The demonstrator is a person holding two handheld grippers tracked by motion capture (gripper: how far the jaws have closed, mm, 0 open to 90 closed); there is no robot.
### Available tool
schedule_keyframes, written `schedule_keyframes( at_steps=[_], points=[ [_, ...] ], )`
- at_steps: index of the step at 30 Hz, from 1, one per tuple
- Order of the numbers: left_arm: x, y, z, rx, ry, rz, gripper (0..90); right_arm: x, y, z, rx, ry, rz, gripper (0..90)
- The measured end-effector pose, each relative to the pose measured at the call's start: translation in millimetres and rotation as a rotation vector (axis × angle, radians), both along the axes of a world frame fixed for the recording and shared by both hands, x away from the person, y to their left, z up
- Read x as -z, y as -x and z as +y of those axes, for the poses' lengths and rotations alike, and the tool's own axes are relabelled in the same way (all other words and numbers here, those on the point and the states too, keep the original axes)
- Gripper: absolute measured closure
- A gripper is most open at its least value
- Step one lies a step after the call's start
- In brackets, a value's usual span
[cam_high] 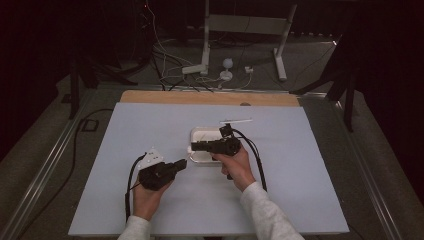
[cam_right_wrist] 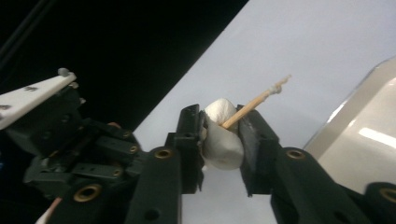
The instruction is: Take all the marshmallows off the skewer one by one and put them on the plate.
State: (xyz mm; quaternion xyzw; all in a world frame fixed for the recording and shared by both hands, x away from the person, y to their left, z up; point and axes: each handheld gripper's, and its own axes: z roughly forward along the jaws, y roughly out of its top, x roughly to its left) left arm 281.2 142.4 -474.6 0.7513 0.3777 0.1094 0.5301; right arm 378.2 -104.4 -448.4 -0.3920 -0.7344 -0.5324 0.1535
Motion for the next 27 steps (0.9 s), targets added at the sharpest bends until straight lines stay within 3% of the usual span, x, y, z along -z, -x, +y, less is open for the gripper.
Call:
schedule_keyframes(
  at_steps=[4,6,8,13,27],
  points=[
    [-0.4,0.4,-1.2,-0.001,-0.009,0.000,90.0,-3.5,1.9,-0.7,0.033,0.005,-0.023,77.5],
    [-0.7,0.9,-0.1,0.001,-0.024,0.003,90.0,-8.2,1.6,-6.1,0.096,-0.014,-0.044,78.9],
    [-0.6,1.4,2.6,0.006,0.002,0.002,90.0,-11.5,-2.3,-13.4,0.123,-0.038,-0.039,79.1],
    [-2.4,1.6,-0.8,0.021,0.001,-0.011,90.0,-21.0,0.7,-13.7,0.140,0.015,-0.101,79.3],
    [-6.6,3.7,3.1,0.008,-0.025,-0.025,90.0,-23.8,-2.5,-12.8,0.195,0.028,-0.123,80.6]
  ],
)
